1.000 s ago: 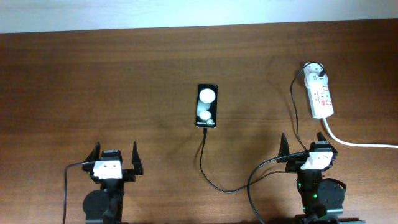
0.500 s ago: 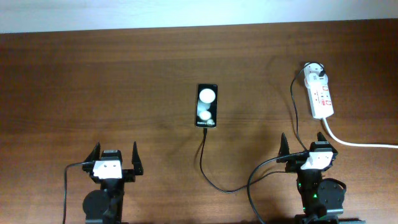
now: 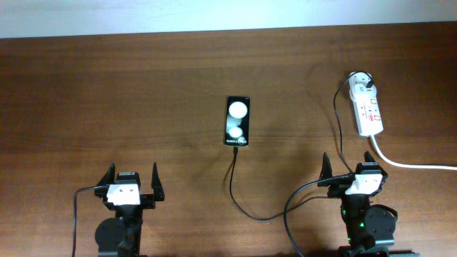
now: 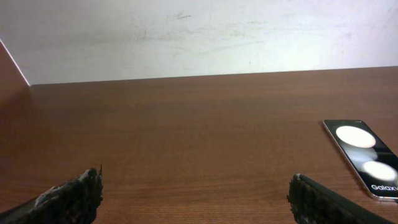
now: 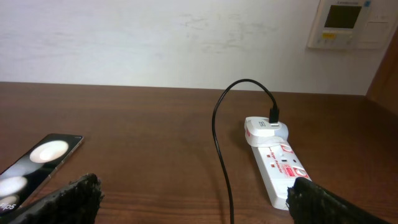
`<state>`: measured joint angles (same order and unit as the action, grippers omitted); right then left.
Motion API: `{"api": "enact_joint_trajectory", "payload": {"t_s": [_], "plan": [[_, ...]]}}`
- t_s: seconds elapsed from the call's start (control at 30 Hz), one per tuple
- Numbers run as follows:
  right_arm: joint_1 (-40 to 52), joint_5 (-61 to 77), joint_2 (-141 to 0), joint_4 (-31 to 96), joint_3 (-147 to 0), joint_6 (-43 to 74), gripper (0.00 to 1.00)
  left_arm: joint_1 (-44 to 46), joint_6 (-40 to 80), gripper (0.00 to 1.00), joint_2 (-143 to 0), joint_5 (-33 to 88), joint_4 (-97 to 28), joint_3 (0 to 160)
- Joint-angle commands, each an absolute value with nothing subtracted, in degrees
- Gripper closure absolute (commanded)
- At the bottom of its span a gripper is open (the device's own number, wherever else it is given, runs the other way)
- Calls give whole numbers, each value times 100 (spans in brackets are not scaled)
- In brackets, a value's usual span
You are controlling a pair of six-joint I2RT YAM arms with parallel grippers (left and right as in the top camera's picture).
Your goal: Plug charger to phone and switch on socket
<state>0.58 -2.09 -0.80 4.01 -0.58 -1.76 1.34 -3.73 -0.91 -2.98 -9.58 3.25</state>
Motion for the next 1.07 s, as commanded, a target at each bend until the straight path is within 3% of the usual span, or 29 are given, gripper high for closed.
{"api": "enact_joint_trajectory", "payload": {"t_s": [0.0, 1.03], "plan": [[113, -158, -40, 451, -32, -193, 2, 99, -484, 1, -56, -274, -928, 270], [113, -158, -40, 451, -32, -193, 1, 99, -484, 1, -56, -272, -928, 270]]}}
